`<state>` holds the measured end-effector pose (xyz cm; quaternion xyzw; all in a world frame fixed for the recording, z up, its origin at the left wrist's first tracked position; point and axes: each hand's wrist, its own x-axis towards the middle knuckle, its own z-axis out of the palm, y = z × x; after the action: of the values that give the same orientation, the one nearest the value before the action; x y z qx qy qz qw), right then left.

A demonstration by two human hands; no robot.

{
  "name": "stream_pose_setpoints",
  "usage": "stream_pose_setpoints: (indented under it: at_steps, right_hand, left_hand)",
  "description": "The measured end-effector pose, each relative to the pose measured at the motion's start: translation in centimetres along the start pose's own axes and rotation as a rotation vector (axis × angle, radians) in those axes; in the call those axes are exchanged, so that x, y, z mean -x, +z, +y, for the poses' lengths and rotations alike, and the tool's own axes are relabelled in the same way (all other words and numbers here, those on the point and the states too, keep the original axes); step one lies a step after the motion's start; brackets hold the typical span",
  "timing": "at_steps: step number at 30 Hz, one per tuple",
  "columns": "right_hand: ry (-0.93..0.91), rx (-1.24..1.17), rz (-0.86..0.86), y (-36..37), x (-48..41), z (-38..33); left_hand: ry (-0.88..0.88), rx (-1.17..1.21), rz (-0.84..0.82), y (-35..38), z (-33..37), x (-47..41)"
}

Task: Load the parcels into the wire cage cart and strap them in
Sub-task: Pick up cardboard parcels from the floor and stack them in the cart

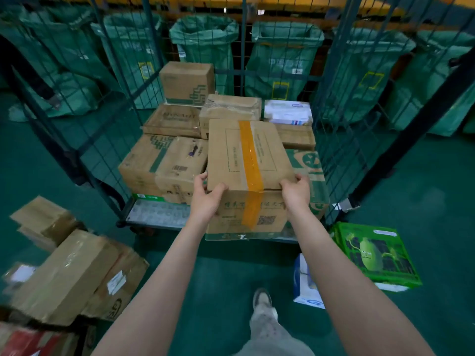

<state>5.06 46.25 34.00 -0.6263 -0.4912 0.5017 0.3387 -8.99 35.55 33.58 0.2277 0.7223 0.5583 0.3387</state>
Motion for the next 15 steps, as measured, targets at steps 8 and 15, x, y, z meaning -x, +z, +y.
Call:
stream_pose_setpoints:
  at_steps: [8,15]
  right_hand:
    - [-0.025,0.018,-0.037,5.0,-7.2,-3.5]
    - [-0.018,0.026,-0.071,9.9,-17.2,-8.6]
  left_hand:
    - [0.002,0.046,0.018,0.8,2.0,-8.3]
    - [-0.012,0.065,0.086,3.6,5.4,-19.5]
